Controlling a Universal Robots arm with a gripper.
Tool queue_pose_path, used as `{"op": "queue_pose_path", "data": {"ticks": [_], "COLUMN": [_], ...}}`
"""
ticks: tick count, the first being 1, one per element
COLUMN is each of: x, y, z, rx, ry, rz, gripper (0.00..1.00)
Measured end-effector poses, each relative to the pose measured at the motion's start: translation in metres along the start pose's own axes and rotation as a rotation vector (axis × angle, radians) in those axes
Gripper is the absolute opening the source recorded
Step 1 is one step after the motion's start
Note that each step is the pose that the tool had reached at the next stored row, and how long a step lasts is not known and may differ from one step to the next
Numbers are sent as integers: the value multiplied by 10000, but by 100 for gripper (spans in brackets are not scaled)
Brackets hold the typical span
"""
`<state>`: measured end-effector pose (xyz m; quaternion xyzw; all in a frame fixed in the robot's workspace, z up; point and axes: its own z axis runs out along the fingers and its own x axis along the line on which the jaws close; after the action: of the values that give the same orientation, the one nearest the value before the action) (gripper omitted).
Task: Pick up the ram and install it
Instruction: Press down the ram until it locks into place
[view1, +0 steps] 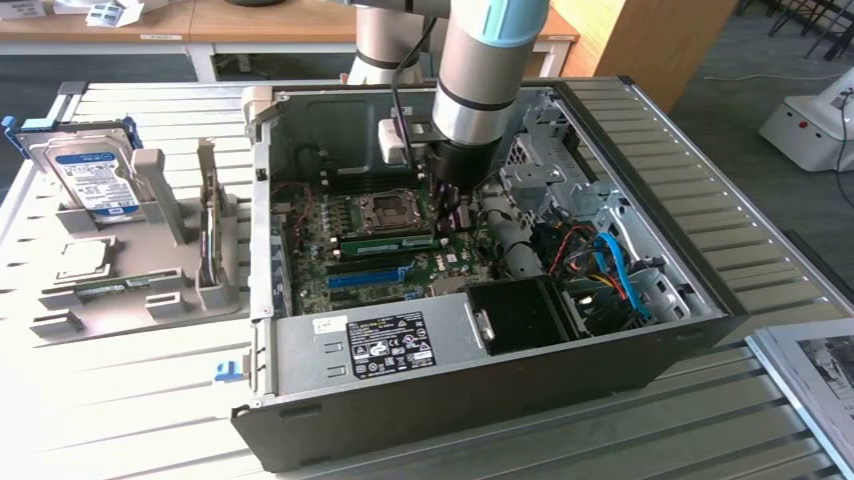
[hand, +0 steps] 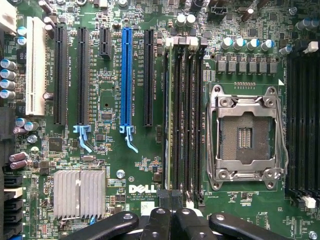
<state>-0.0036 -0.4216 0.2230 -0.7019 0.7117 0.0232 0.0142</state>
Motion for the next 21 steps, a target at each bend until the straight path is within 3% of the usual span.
{"op": "queue_pose_path", "data": {"ticks": [21], "x": [5], "y": [0], "z": [16], "rx": [-1], "ry": [1], "rz": [0], "gripper": [10]}}
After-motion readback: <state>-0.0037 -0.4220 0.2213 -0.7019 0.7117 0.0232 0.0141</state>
